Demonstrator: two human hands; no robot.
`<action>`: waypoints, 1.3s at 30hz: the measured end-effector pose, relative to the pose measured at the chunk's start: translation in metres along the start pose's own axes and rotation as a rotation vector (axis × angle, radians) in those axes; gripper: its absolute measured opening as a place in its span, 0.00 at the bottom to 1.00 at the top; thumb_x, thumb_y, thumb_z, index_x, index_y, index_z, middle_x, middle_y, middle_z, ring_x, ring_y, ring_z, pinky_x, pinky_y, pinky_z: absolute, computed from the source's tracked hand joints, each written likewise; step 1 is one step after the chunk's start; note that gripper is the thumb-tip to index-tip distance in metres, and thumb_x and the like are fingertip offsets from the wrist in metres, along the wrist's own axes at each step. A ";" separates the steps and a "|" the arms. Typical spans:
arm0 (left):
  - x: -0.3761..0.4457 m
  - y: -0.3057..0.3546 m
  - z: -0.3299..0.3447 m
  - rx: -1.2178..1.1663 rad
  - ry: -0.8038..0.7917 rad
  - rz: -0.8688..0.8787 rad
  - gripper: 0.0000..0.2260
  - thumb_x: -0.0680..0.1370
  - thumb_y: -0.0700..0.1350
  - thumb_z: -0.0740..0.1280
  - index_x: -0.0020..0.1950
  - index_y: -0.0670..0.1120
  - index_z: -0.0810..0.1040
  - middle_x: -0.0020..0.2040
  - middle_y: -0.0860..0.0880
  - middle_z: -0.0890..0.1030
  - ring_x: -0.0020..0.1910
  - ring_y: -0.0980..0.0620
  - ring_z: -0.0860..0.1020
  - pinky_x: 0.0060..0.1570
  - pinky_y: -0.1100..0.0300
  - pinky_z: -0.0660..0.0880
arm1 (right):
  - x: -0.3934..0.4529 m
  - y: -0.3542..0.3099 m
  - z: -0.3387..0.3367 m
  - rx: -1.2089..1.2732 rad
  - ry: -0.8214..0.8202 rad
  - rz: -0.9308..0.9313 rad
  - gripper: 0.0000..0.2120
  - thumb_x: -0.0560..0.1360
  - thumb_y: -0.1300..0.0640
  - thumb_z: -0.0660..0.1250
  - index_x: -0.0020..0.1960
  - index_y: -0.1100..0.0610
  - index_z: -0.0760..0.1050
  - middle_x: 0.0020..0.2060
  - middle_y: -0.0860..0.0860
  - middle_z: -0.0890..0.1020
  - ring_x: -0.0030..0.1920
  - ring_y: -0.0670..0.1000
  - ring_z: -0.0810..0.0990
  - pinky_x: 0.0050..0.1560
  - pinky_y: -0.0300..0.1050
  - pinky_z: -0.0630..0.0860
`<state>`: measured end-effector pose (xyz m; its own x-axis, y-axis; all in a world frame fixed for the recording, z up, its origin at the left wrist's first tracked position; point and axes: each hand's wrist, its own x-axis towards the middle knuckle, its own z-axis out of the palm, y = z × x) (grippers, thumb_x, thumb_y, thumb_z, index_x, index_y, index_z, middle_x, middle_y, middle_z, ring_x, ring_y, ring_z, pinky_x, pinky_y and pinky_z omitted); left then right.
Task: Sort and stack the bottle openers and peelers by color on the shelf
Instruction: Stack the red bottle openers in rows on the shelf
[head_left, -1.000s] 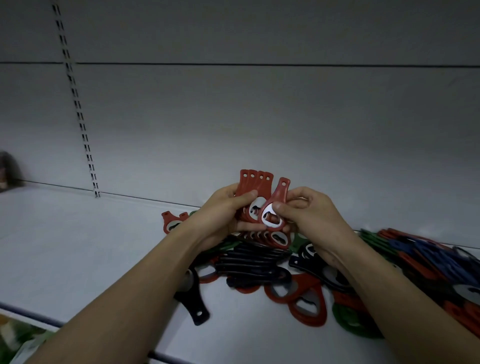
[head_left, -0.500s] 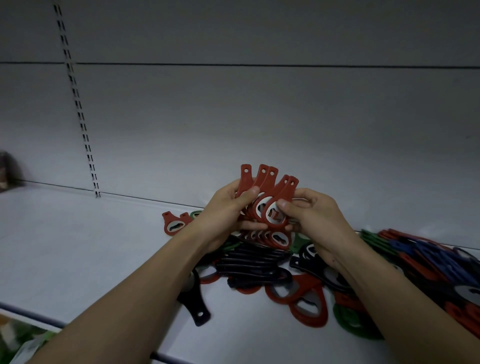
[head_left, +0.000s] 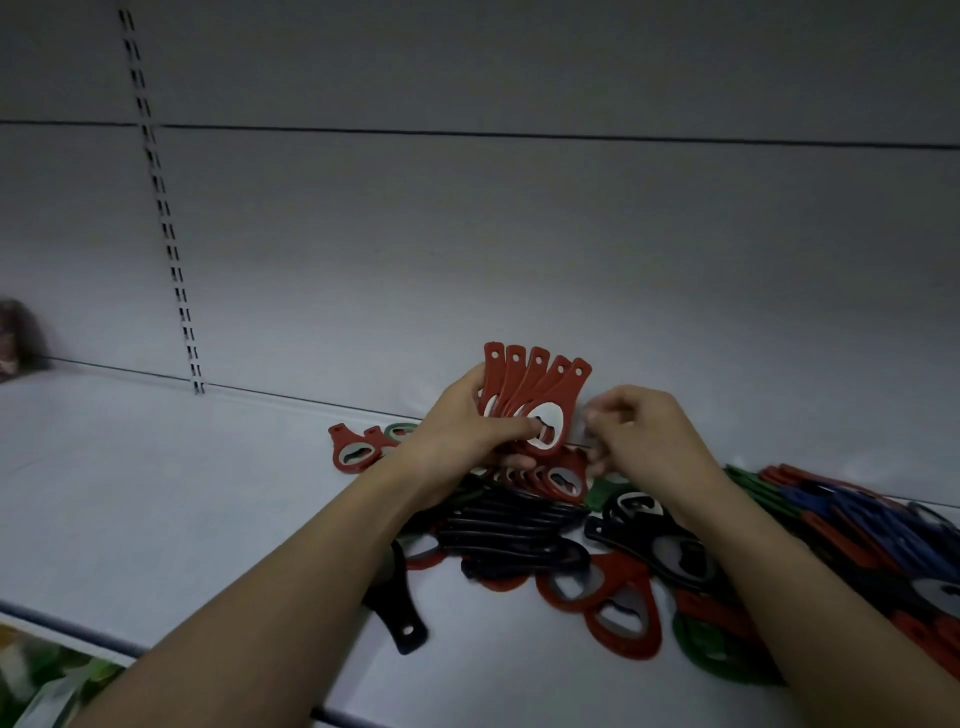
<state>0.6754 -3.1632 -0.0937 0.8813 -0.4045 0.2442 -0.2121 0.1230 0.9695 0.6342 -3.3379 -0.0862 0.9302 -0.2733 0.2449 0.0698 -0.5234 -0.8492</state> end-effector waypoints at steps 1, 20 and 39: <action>0.000 0.000 0.000 -0.004 0.006 0.000 0.19 0.74 0.32 0.72 0.61 0.47 0.75 0.54 0.44 0.82 0.46 0.46 0.85 0.39 0.58 0.81 | 0.000 0.002 0.003 -0.113 -0.036 -0.009 0.05 0.80 0.60 0.64 0.50 0.58 0.78 0.36 0.55 0.83 0.32 0.51 0.82 0.41 0.48 0.82; 0.006 -0.001 -0.006 -0.149 0.114 -0.046 0.19 0.75 0.31 0.70 0.62 0.46 0.74 0.56 0.43 0.80 0.51 0.44 0.83 0.39 0.58 0.81 | 0.004 0.001 -0.018 0.036 -0.172 0.196 0.04 0.78 0.60 0.69 0.49 0.60 0.75 0.34 0.54 0.82 0.26 0.47 0.75 0.27 0.40 0.72; -0.002 0.002 0.003 -0.173 -0.076 -0.056 0.20 0.74 0.36 0.72 0.64 0.46 0.74 0.56 0.44 0.83 0.50 0.47 0.84 0.41 0.58 0.80 | -0.010 -0.015 0.001 0.504 -0.168 0.119 0.11 0.73 0.61 0.74 0.52 0.63 0.77 0.43 0.59 0.85 0.36 0.52 0.85 0.37 0.39 0.81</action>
<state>0.6720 -3.1654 -0.0924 0.8537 -0.4818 0.1978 -0.0825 0.2500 0.9647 0.6245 -3.3271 -0.0763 0.9841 -0.1527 0.0903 0.0862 -0.0334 -0.9957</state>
